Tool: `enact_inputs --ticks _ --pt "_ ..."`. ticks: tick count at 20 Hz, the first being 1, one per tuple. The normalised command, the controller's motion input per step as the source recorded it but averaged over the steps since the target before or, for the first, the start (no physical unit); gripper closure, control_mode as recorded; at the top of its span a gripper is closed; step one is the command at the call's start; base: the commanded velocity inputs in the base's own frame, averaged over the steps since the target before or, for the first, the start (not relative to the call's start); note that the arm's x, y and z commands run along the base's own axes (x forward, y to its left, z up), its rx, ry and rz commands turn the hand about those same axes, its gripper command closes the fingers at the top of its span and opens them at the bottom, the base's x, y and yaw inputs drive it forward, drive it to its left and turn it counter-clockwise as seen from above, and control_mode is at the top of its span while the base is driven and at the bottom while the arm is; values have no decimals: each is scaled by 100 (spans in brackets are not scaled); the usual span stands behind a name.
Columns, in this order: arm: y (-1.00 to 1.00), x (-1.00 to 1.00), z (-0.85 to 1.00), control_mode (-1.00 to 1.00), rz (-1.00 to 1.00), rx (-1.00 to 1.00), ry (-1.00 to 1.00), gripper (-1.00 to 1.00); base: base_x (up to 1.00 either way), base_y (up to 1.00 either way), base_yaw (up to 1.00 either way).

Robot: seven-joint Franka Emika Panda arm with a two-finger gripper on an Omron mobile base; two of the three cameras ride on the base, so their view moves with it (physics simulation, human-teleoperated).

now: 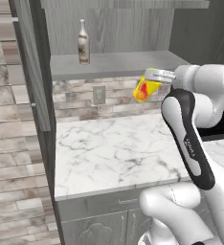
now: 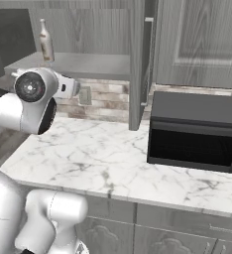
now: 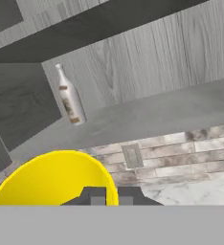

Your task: Open the cabinet directly in front. Then move the liquor and the cup to the dining counter with the candle on it.

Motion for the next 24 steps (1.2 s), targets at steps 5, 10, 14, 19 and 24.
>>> enact_inputs --ticks 5,10,14,19,24 --pt "4 -74 -11 -100 0 -1 -10 100 0 0 0" --pt "2 -15 0 -100 -5 0 -10 100 0 0 0" --pt "0 -1 0 -100 0 0 0 100 0 0 0" --pt "2 -31 -8 -100 1 0 4 100 0 0 0" --pt "3 -14 -8 100 1 -1 3 100 -70 21 0"
